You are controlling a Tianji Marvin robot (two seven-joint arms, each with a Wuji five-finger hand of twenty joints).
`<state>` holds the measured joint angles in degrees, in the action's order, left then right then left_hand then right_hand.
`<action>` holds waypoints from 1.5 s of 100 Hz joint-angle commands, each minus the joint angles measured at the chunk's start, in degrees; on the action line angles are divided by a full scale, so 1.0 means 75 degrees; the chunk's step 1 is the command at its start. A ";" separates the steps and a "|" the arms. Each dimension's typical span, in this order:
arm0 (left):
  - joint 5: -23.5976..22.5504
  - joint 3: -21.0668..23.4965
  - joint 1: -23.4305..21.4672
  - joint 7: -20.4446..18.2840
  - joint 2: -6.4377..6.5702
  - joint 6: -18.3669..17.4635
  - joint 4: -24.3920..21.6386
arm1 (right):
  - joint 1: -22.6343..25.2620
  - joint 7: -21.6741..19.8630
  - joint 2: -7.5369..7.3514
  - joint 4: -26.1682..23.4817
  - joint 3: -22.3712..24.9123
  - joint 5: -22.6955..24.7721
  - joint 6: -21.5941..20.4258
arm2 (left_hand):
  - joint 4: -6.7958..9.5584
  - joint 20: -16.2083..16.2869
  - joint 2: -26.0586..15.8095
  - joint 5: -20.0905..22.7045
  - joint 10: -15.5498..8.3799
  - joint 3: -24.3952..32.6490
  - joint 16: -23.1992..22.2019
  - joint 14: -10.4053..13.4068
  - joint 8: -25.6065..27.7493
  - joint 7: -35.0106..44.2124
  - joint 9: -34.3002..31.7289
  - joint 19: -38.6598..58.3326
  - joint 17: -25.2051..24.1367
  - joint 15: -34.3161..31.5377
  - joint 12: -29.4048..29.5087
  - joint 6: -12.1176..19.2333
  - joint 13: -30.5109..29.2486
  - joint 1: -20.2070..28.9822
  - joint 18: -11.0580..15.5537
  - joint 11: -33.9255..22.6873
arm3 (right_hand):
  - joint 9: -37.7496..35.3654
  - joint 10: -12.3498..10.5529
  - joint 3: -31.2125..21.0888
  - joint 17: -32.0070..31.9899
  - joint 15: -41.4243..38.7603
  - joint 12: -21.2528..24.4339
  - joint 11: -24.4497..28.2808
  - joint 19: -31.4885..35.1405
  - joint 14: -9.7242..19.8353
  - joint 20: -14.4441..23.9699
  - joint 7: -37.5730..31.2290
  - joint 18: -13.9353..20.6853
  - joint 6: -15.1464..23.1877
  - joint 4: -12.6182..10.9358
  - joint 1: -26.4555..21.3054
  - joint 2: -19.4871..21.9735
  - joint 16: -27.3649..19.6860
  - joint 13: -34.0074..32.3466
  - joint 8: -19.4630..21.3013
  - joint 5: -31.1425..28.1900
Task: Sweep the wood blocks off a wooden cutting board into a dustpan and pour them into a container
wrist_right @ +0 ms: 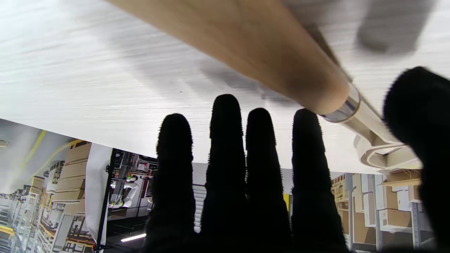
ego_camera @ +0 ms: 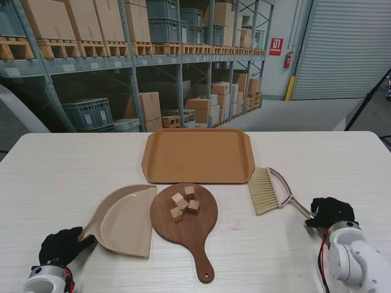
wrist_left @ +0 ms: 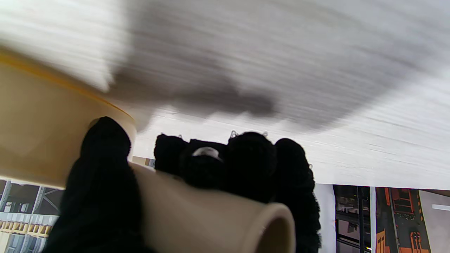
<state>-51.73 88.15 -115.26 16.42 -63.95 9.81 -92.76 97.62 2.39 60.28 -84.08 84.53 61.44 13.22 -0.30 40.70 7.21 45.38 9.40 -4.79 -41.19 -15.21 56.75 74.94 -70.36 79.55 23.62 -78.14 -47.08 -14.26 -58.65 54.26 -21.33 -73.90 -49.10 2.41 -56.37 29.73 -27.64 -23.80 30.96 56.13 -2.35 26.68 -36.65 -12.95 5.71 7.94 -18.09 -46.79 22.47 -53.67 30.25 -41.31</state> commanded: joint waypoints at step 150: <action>0.0002 -0.0010 -0.0105 -0.0090 -0.0039 0.0166 -0.0047 | -0.0881 -0.0279 0.0037 0.1404 -0.1268 -0.0761 0.0890 | 0.0037 0.0189 -0.1394 0.0687 -0.0393 0.0574 -0.0080 0.0548 0.0082 0.0521 -0.0588 0.0117 -0.0172 -0.0001 -0.0239 -0.0128 -0.0398 0.0932 0.0009 -0.0753 | -0.2073 0.0131 -0.4477 0.3417 -0.2453 -0.1299 0.1912 0.1788 -0.0010 0.0444 -0.2931 0.0342 0.0069 0.0117 -0.2060 -0.3278 0.0283 -0.2040 0.0151 -0.1125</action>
<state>-51.67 88.11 -115.51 16.69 -64.02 10.76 -92.98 89.62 2.18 59.64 -77.47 76.52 56.16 19.54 -0.30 40.70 7.21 45.38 9.40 -4.79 -41.19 -15.21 56.75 75.01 -70.36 79.55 23.10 -77.70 -47.08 -14.26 -58.65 54.26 -21.33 -73.87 -61.58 3.48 -80.81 52.83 -48.28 -35.99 48.53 66.26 -2.95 29.35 -61.86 -10.08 -1.11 4.74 -23.19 -68.74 26.77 -66.18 37.36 -48.11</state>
